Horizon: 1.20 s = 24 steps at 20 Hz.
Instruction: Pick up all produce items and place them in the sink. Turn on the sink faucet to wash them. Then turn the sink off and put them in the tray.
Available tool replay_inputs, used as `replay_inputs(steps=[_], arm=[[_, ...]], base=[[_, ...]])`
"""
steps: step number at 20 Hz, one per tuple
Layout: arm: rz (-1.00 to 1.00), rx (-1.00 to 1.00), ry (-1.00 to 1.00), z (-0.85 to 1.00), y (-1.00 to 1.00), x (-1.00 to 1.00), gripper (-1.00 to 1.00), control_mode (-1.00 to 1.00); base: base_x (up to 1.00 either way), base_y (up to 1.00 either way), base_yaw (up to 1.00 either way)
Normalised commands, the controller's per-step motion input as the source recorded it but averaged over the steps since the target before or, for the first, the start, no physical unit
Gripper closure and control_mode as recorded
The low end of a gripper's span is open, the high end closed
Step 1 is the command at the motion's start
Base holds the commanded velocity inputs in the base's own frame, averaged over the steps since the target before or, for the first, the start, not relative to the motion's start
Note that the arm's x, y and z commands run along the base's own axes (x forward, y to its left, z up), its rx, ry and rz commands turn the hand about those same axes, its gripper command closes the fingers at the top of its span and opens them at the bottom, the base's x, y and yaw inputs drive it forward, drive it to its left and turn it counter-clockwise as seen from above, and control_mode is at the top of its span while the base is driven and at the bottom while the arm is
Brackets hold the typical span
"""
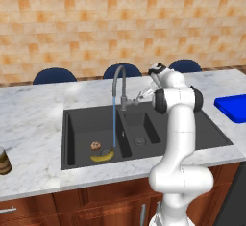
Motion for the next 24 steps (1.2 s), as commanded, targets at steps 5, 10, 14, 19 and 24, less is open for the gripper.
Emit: replay_inputs(steps=[5, 10, 14, 19, 24], arm=[[0.11, 0.08, -0.02, 0.0, 0.01, 0.03, -1.0, -1.0], [0.04, 0.05, -0.01, 0.0, 0.21, 0.18, -1.0, -1.0], [0.04, 0.03, -0.01, 0.0, 0.31, 0.16, -1.0, -1.0], [0.06, 0.03, 0.0, -0.01, 0.33, 0.16, -1.0, -1.0], [0.05, 0.04, 0.0, 0.0, 0.44, 0.19, -1.0, -1.0]], base=[[0.0, 0.0, 0.0], [0.0, 0.0, 0.0], [0.0, 0.0, 0.0], [0.0, 0.0, 0.0], [0.0, 0.0, 0.0]])
